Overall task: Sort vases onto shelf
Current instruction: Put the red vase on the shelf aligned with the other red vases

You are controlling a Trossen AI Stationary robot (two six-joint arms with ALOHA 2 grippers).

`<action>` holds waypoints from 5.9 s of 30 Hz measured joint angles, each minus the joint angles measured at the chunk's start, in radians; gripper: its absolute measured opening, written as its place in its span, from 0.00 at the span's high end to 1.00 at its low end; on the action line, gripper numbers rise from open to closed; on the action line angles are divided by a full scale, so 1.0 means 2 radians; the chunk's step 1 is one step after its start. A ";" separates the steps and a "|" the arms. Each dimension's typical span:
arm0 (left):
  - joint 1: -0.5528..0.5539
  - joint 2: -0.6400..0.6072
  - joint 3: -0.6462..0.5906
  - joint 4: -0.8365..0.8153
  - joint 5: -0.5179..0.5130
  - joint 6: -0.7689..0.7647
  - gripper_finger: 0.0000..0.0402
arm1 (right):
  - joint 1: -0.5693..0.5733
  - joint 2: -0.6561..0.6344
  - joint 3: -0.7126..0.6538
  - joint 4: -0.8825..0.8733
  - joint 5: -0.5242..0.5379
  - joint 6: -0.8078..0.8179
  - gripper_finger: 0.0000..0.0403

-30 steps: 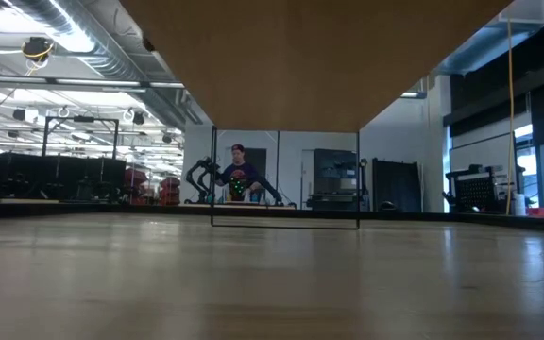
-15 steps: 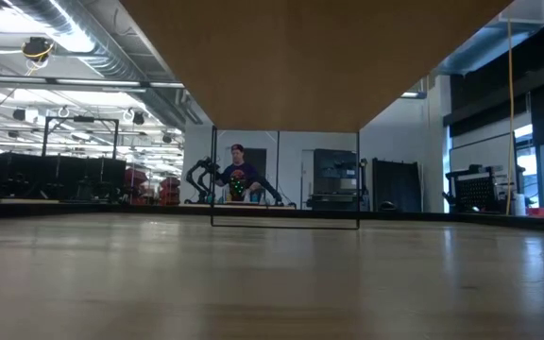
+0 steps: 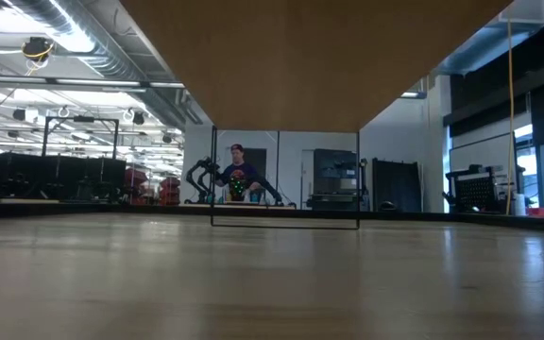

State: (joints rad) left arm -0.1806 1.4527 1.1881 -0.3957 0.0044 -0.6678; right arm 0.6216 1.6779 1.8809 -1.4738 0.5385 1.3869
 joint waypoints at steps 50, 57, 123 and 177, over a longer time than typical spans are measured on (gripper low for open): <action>-0.231 -0.098 0.000 -0.254 0.058 -0.186 0.96 | 0.000 -0.065 0.000 -0.049 0.087 0.010 0.83; -0.230 -0.053 0.000 -0.294 0.058 -0.196 0.75 | 0.000 -0.065 0.000 -0.049 0.085 0.009 0.83; -0.196 -0.140 0.108 -0.471 -0.016 -0.220 0.96 | -0.108 -0.013 0.001 0.453 -0.100 -0.497 0.53; -0.027 0.086 0.512 -0.569 0.019 0.057 0.96 | -0.204 0.078 0.000 0.593 -0.237 -0.591 0.44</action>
State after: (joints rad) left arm -0.2352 1.6241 2.2112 -1.5328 0.0427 -0.5543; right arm 0.2134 1.8340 1.8816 -0.2877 0.0637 0.2043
